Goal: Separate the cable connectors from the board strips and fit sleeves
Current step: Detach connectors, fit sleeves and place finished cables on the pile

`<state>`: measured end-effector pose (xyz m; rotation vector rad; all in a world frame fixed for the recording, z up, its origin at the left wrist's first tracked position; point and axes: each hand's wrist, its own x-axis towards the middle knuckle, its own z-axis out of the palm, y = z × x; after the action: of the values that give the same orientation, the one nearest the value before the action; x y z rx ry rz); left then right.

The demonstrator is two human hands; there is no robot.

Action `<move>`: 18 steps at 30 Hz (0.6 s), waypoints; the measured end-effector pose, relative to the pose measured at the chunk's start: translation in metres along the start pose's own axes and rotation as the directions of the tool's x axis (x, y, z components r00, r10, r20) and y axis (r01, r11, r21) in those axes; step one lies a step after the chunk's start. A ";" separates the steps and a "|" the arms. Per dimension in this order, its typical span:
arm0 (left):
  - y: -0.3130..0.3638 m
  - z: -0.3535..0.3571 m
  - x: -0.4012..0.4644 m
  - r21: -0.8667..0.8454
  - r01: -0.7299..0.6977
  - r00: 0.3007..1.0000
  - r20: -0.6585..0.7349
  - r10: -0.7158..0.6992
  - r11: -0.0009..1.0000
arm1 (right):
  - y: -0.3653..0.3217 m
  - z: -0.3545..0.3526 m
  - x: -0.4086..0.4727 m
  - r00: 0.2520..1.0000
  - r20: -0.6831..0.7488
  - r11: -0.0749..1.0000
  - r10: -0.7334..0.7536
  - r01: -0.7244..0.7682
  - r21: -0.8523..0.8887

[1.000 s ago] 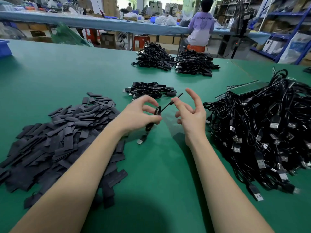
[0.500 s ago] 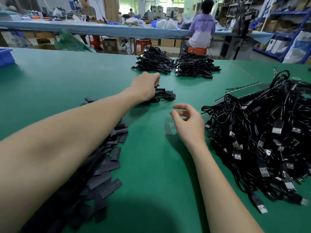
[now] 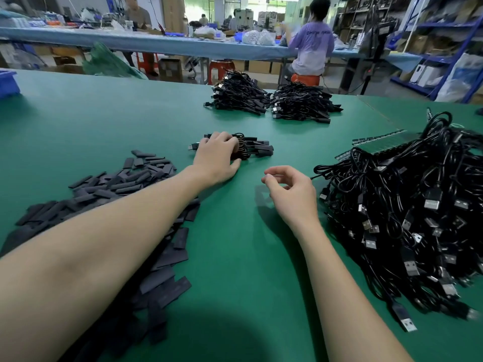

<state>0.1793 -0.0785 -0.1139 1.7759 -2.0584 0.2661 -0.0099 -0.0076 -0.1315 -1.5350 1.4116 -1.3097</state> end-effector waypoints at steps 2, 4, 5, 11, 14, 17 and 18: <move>0.007 -0.004 -0.005 -0.078 -0.006 0.997 -0.073 0.000 0.997 | -0.001 -0.002 -0.001 1.000 0.004 1.000 0.007 -0.007 -0.003; 0.019 -0.010 -0.014 -0.220 -0.019 0.990 -0.142 -0.013 0.975 | -0.005 -0.004 -0.001 1.000 0.021 1.000 0.014 -0.013 -0.026; 0.027 -0.012 -0.019 -0.308 -0.032 0.986 -0.166 -0.021 0.951 | -0.008 -0.006 -0.001 0.999 0.037 0.999 0.017 -0.015 -0.047; 0.075 -0.018 -0.047 -0.589 -0.111 0.988 -0.155 0.023 0.800 | -0.043 -0.040 0.002 0.967 0.239 0.931 0.087 0.007 -0.366; 0.094 -0.029 -0.043 -0.731 0.001 0.995 -0.066 -0.071 0.682 | -0.066 -0.066 0.003 0.926 0.322 0.889 0.197 -0.030 -0.457; 0.113 -0.045 -0.031 -0.830 0.112 0.993 0.069 -0.098 0.546 | -0.086 -0.095 0.002 0.919 0.326 0.856 0.222 -0.024 -0.516; 0.120 -0.050 -0.027 -0.847 0.124 0.992 0.096 -0.081 0.516 | -0.091 -0.105 0.002 0.931 0.304 0.858 0.204 -0.021 -0.513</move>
<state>0.0740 -0.0139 -0.0661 1.2221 -1.6015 -0.7406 -0.0826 0.0244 -0.0174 -1.8691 1.6513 -0.5647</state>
